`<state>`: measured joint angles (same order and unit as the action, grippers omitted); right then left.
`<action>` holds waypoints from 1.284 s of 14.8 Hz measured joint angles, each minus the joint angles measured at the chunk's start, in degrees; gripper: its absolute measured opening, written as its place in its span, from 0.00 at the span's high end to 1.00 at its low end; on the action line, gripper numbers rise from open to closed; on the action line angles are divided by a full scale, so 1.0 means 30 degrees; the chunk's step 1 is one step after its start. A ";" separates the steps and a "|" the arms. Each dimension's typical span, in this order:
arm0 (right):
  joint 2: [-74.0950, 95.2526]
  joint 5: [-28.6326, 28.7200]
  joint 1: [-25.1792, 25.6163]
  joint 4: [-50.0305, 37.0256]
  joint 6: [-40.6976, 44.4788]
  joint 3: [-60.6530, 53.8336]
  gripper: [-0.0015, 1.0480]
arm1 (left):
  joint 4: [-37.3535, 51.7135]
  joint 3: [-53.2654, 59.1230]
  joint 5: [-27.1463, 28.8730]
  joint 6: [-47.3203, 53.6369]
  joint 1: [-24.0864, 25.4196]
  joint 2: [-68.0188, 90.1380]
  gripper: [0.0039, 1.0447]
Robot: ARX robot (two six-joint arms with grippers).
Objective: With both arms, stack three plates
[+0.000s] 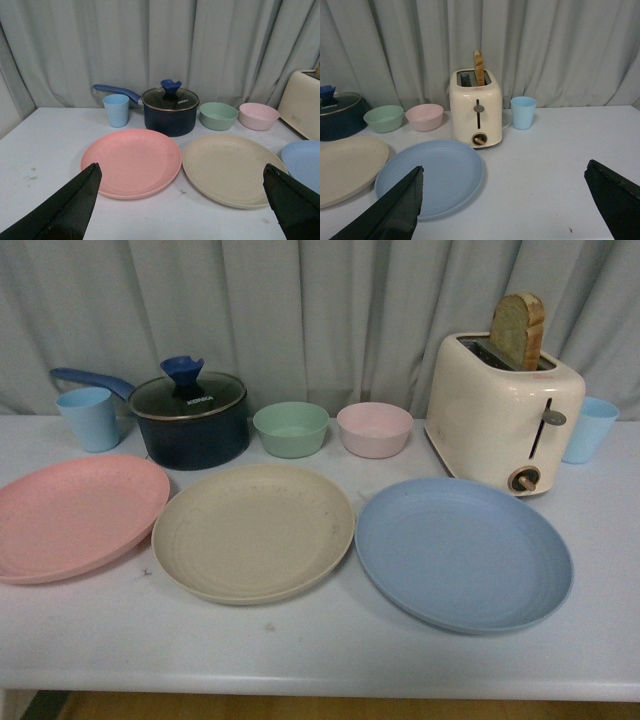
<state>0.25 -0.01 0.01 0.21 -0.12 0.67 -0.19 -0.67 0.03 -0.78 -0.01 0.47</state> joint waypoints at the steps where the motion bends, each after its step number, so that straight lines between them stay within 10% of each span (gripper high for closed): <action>1: 0.0000 0.0007 0.0000 0.0000 0.0000 0.0000 0.06 | 0.0000 0.0000 0.0000 0.0000 0.0000 0.0000 0.06; 6: 0.0000 0.0007 0.0000 0.0000 0.0000 0.0000 0.06 | 0.0000 0.0000 0.0000 0.0000 0.0000 0.0000 0.06; 9: 0.0000 0.0022 0.0000 -0.0029 0.0007 0.0000 0.06 | -0.5996 -0.3767 0.5574 -0.2710 -0.0255 0.5697 0.06; 15: 0.0000 0.0007 0.0000 -0.0007 0.0000 0.0000 0.06 | 0.5523 -0.9726 -0.0947 -0.0517 0.6484 2.1347 0.06; 19: 0.0000 0.0007 0.0000 0.0000 0.0000 0.0000 0.06 | 0.4692 -1.8098 -0.2477 0.1428 0.7774 3.3434 0.06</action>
<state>0.25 0.01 0.01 0.21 -0.12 0.67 13.89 -54.96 -7.40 3.51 23.31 100.77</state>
